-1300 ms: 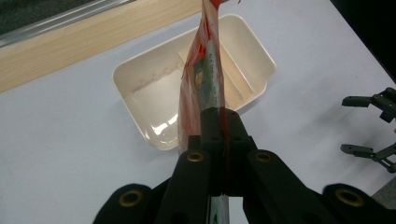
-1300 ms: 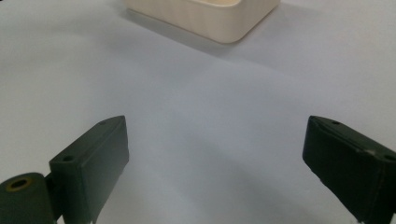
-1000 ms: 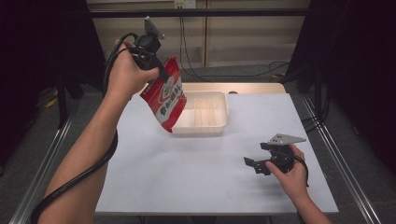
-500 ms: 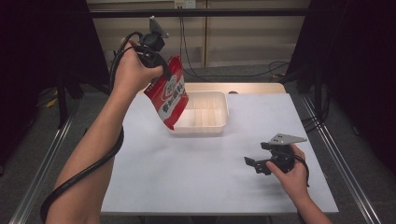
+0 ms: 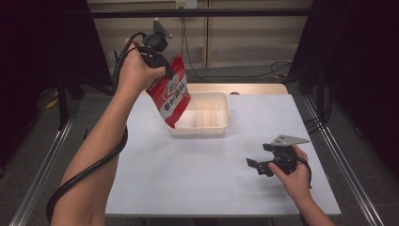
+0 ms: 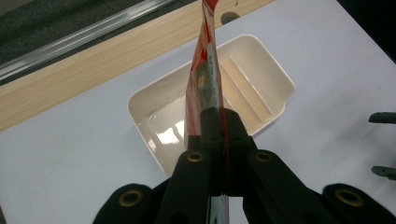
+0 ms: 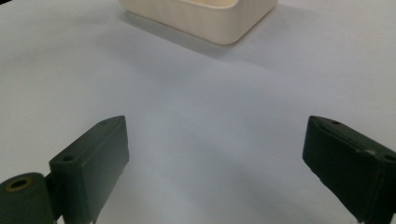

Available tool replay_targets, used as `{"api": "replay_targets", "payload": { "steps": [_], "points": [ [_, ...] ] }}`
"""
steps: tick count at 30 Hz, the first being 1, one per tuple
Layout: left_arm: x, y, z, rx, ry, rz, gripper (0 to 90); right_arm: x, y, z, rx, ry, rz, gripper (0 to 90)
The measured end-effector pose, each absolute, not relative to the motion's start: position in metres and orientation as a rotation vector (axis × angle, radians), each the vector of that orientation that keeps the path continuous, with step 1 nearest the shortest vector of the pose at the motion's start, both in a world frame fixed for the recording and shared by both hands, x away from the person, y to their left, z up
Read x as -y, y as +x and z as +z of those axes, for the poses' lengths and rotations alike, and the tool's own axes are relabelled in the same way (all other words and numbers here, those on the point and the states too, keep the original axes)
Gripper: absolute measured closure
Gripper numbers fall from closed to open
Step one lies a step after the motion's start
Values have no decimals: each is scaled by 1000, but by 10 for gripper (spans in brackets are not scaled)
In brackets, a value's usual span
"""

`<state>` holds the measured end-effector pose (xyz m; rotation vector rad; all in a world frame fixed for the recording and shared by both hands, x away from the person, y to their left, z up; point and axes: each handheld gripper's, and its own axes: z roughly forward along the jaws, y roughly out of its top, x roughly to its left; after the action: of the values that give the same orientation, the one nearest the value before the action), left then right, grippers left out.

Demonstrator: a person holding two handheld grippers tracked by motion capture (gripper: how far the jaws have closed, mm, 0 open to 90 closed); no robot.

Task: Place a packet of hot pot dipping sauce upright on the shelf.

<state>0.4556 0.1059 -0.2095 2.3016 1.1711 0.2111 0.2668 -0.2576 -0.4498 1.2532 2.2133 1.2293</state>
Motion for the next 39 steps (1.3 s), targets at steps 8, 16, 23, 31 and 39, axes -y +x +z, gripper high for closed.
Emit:
{"api": "replay_targets", "payload": {
  "steps": [8,16,23,31,39],
  "points": [
    [-106,460,-214,-1164,2314,225,900,257,267,-451,-2218,1250,1230,70],
    [-105,464,-221,-1164,2317,232,900,257,268,-451,-2220,1248,1226,70],
    [-107,469,-227,-1156,2324,243,900,257,268,-451,-2217,1248,1227,70],
    [-105,469,-233,-1150,2310,258,900,257,268,-451,-2221,1243,1231,70],
    [-103,474,-228,-1142,2313,285,900,257,268,-451,-2223,1244,1232,70]
  ]
}}
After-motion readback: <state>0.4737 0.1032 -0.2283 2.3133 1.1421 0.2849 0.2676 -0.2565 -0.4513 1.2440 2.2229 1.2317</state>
